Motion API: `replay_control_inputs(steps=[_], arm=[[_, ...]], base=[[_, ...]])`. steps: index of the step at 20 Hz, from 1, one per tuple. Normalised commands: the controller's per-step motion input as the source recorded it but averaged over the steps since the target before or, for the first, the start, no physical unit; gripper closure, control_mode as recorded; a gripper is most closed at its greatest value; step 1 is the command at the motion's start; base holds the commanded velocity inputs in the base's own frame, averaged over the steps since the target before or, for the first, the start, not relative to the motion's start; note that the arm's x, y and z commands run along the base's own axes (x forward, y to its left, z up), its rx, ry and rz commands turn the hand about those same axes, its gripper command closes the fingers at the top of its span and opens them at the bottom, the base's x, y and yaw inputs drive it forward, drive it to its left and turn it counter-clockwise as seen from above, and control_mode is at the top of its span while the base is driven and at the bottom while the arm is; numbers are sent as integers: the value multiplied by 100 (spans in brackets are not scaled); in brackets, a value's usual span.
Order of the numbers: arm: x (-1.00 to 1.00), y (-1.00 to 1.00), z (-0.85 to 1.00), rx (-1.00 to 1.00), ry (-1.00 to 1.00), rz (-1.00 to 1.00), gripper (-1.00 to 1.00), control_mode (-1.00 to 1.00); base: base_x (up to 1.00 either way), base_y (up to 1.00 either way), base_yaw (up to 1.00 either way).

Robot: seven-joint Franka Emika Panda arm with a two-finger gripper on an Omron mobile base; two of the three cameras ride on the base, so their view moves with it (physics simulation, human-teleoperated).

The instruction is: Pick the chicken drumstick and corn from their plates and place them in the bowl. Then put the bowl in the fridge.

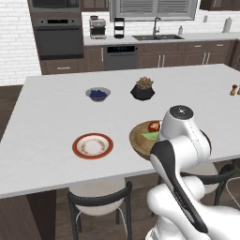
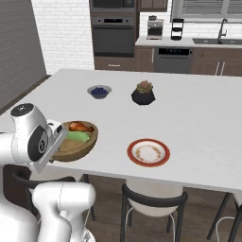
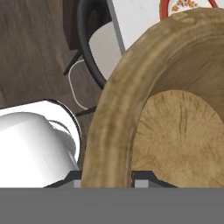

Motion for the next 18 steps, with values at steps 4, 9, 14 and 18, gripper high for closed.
replay_control_inputs(steps=[4,9,14,18], arm=[[-9,0,0,0,0,0,100,-100],[0,0,0,0,0,0,100,100],[0,0,0,0,0,0,100,100],[0,0,0,0,0,0,100,100]], base=[[0,0,0],[-94,-9,-5],[-41,-19,-28],[-6,-14,-45]])
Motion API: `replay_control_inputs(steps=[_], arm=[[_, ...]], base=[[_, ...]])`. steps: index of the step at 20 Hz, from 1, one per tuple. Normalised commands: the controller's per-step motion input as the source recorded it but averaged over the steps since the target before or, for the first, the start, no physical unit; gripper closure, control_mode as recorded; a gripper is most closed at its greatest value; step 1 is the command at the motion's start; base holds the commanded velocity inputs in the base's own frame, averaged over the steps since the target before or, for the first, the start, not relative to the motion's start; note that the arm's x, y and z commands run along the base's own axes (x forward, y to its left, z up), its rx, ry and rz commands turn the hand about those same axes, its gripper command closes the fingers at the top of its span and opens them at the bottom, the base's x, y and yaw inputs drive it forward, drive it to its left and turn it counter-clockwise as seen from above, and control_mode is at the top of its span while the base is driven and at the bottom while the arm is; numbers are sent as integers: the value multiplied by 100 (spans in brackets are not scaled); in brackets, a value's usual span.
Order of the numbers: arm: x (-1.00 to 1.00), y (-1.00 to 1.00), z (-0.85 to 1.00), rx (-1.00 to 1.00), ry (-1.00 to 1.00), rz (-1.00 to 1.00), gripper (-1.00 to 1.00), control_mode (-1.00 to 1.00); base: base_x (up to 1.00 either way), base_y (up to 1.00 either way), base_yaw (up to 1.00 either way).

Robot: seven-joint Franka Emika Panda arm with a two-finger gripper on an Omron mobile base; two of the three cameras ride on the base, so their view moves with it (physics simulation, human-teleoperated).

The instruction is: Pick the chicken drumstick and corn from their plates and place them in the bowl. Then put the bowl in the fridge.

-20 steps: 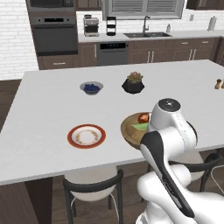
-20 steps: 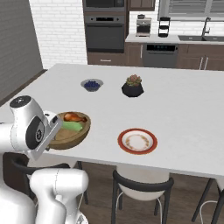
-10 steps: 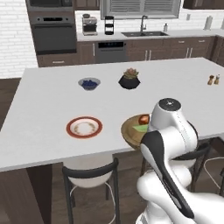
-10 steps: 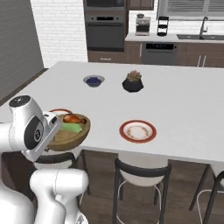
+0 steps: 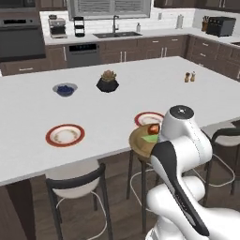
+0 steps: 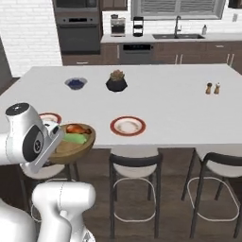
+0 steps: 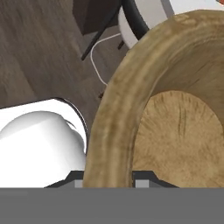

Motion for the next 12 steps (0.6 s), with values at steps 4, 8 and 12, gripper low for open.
replay_control_inputs(steps=[4,8,12], arm=[[0,0,0,0,0,0,100,100],[0,0,0,0,0,0,100,100],[0,0,0,0,0,0,100,100]], base=[[0,-13,-60],[0,-13,-63],[6,-22,-64]])
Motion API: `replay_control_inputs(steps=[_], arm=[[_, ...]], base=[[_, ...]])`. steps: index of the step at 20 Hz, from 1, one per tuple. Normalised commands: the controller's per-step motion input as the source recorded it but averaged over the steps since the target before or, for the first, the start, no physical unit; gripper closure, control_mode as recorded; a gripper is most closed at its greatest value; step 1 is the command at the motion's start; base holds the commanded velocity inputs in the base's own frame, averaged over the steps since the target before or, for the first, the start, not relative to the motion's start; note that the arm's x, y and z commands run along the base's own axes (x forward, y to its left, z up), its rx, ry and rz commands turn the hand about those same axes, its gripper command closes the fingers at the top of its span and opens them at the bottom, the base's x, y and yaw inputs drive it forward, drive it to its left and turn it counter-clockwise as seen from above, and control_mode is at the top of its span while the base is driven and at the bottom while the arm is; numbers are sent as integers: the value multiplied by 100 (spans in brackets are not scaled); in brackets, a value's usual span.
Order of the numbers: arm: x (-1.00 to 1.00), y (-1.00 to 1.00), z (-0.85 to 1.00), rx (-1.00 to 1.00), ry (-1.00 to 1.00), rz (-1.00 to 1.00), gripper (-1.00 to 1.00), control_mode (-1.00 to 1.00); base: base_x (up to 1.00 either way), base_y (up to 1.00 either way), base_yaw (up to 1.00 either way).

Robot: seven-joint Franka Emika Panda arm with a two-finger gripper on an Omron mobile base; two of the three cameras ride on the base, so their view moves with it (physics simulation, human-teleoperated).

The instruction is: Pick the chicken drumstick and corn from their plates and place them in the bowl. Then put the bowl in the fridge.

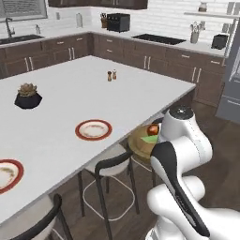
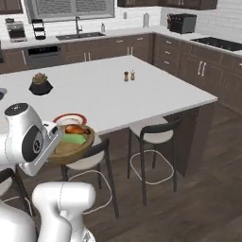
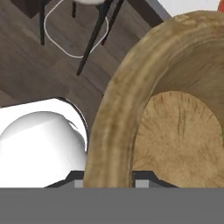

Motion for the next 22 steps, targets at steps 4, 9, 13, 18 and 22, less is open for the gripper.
replay_control_inputs(steps=[4,9,13,18,22], arm=[[0,0,0,0,0,0,100,100],[0,0,0,0,0,0,100,100],[0,0,0,0,0,0,100,100],[0,0,0,0,0,0,100,100],[0,0,0,0,0,0,100,100]], base=[[16,-34,-64],[32,-47,-63],[51,-53,-58],[99,-55,-33],[100,-75,-11]])
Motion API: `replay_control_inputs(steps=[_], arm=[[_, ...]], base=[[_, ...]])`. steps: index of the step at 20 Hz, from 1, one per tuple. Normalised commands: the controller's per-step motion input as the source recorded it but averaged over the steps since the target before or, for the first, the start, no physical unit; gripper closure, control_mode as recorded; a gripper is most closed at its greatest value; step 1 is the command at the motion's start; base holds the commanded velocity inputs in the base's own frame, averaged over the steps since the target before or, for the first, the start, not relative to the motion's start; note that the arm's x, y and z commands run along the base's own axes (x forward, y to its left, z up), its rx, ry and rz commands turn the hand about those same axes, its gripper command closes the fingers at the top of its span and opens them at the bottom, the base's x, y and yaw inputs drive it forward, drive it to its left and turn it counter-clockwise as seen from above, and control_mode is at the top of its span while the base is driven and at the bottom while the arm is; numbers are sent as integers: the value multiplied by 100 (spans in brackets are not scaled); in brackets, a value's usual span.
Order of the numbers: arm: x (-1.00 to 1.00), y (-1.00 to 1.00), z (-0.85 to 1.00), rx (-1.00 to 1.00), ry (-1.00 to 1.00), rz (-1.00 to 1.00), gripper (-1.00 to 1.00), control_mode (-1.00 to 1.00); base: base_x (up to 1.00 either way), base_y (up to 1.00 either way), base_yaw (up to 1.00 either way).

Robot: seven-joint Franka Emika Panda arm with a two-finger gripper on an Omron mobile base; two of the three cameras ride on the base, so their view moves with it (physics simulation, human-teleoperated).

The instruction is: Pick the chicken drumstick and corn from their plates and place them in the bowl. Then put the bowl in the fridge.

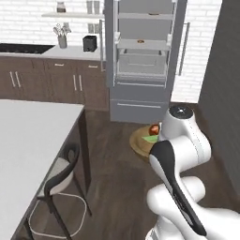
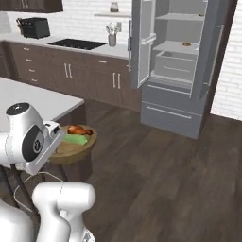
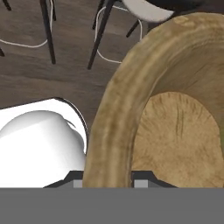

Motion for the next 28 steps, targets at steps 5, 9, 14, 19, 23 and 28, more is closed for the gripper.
replay_control_inputs(steps=[5,9,14,19,23,28], arm=[[0,0,0,0,0,0,100,100],[0,0,0,0,0,0,100,100],[0,0,0,0,0,0,100,100],[0,0,0,0,0,0,100,100],[0,0,0,0,0,0,100,100],[0,0,0,0,0,0,100,100]], base=[[92,-70,-2],[100,-31,-15],[100,-9,-2],[100,0,0],[94,0,0],[91,2,0]])
